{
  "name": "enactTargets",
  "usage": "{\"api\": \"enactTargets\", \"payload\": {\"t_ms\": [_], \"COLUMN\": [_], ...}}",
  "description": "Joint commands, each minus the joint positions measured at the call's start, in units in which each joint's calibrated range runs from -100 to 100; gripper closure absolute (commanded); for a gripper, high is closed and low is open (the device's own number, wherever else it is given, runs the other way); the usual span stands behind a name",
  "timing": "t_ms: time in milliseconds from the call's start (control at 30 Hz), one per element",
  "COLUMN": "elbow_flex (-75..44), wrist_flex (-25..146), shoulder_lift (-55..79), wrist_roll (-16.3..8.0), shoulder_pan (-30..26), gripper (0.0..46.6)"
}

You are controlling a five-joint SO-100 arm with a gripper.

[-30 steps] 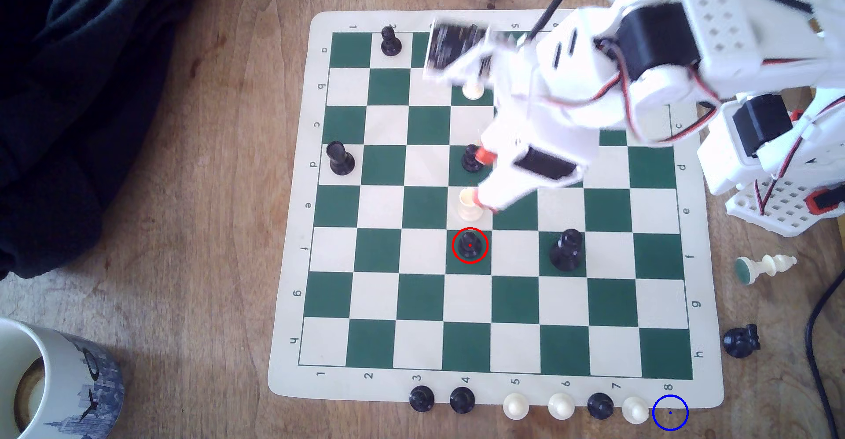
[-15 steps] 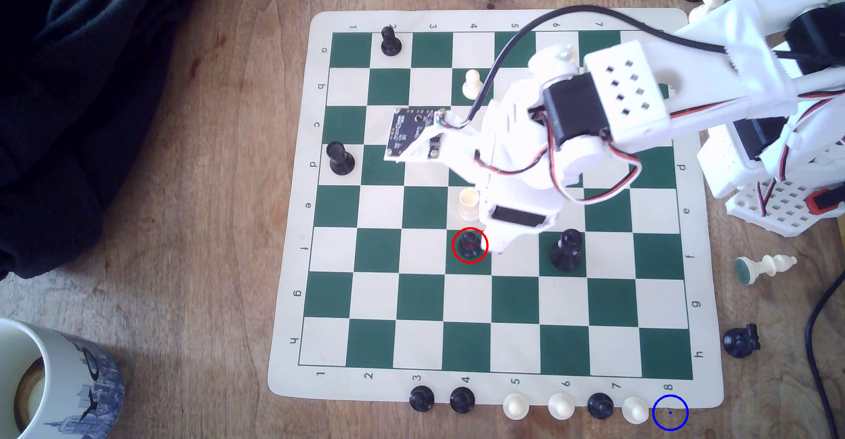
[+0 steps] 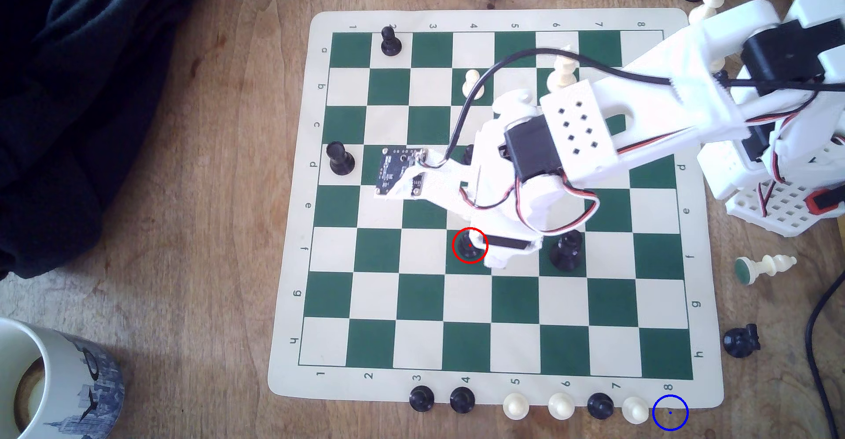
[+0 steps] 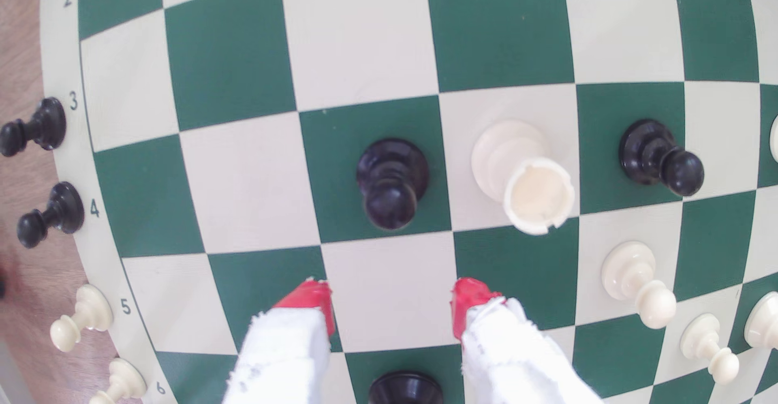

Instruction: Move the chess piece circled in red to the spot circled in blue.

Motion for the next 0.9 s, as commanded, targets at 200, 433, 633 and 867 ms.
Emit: {"api": "enactTargets", "payload": {"t_ms": [200,433,633,867], "elbow_flex": [-5.1,-5.1,-5.1,-5.1], "wrist_flex": [-3.8,-5.9,-6.8,-8.6], "shoulder_lift": [0.2,1.4,2.7,3.2], "wrist_roll": [0.0,0.2,0.4,0.4], "shoulder_pan": [0.3,0.6,1.3,1.7], "gripper": [31.1,31.0,31.0,31.1]}}
